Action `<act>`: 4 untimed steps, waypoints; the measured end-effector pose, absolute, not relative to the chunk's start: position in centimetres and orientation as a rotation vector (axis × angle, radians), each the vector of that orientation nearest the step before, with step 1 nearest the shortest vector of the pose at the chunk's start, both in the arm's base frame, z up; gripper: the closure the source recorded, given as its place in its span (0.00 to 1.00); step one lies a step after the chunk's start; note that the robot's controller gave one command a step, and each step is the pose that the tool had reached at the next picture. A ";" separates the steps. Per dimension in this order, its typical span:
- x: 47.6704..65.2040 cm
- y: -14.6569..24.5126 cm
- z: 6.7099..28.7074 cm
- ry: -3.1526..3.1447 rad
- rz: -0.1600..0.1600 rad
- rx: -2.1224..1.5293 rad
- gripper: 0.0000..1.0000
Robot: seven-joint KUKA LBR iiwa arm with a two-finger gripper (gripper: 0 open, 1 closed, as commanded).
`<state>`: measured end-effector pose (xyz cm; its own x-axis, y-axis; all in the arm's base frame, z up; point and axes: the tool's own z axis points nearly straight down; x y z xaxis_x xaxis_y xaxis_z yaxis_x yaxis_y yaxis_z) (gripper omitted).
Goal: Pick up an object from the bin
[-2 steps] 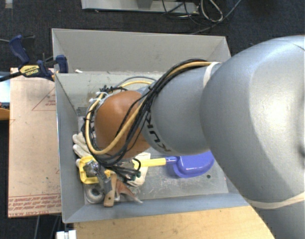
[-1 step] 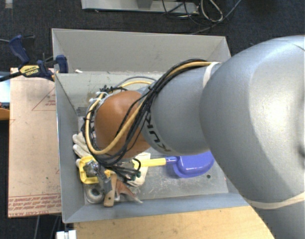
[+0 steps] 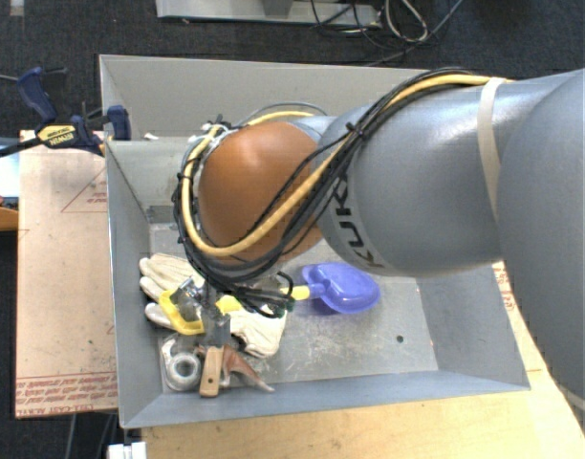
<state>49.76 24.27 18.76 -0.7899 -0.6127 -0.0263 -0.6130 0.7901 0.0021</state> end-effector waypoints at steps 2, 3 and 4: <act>52.6 23.2 14.2 2.813 0.013 -1.321 1.00; 52.0 23.4 15.7 2.835 0.016 -1.288 1.00; 53.4 24.4 7.4 2.605 0.007 -1.678 1.00</act>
Offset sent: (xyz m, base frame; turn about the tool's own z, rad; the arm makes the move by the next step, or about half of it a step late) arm 0.0282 -0.0099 -0.0433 -0.2234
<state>53.42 24.36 7.44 -0.4129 -0.9100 -0.0382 -0.9102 0.4138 -0.0193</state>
